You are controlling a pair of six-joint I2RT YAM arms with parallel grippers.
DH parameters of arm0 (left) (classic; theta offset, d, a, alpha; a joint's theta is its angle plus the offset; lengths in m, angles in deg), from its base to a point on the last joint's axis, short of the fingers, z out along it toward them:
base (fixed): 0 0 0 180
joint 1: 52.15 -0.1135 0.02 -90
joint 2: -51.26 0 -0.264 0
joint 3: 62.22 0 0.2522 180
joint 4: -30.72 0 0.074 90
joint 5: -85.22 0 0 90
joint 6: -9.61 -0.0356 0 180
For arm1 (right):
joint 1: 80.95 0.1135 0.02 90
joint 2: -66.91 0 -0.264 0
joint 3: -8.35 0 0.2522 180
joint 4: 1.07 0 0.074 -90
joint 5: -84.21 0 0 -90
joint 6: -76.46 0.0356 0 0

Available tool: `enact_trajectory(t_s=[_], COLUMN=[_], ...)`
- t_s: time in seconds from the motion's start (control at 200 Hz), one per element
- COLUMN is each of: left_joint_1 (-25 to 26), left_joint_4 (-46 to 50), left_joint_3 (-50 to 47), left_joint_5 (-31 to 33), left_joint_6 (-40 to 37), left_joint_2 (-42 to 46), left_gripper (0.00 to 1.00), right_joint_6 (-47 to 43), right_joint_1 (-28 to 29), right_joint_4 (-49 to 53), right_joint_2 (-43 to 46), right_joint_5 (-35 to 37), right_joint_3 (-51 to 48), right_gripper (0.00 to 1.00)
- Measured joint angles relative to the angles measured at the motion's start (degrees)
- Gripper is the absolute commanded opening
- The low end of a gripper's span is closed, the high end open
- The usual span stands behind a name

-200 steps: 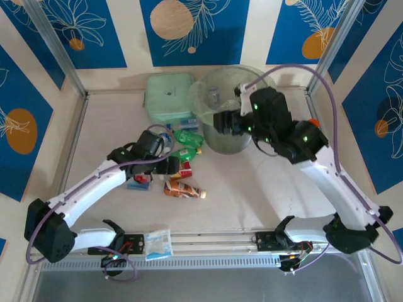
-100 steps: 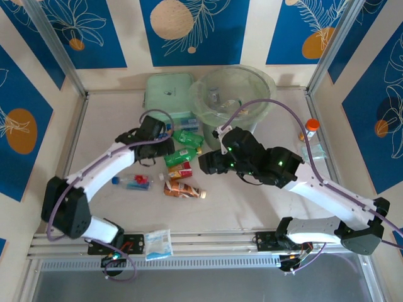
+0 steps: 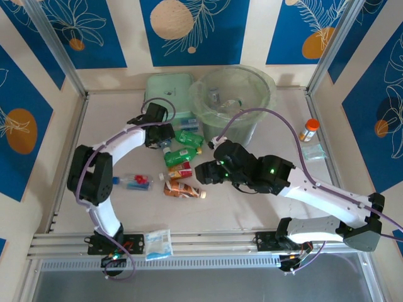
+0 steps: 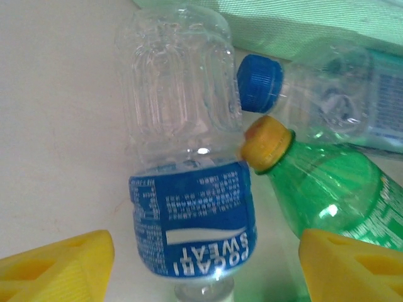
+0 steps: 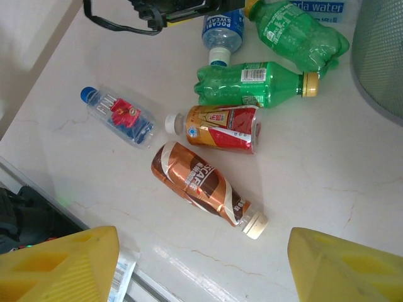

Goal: Put the plastic bottles in the bin

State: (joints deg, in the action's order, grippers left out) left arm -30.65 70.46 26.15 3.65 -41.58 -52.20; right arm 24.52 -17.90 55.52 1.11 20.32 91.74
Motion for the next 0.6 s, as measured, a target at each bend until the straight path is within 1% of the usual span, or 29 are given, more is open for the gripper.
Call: enact_trajectory(t_s=[0.265, 0.43, 0.6], left_joint_1=[-1.7, -2.4, -2.43], left_joint_4=[-0.22, -0.57, -0.57], left_joint_3=[3.02, 4.11, 4.09], left_joint_5=[0.24, 0.0, -0.52], left_joint_6=[0.39, 0.44, 0.83], left_joint_2=[-4.26, -7.37, -8.2], left_gripper=[0.73, 0.73, 0.73], right_joint_6=[0.98, 1.03, 1.03], right_joint_1=[0.76, 0.76, 0.76], right_joint_4=[0.02, 0.02, 0.02], right_joint_2=[-0.09, -0.09, -0.11], right_joint_5=[0.94, 1.6, 1.81], right_joint_3=[0.0, 0.0, 0.0], right_gripper=[0.71, 0.71, 0.71])
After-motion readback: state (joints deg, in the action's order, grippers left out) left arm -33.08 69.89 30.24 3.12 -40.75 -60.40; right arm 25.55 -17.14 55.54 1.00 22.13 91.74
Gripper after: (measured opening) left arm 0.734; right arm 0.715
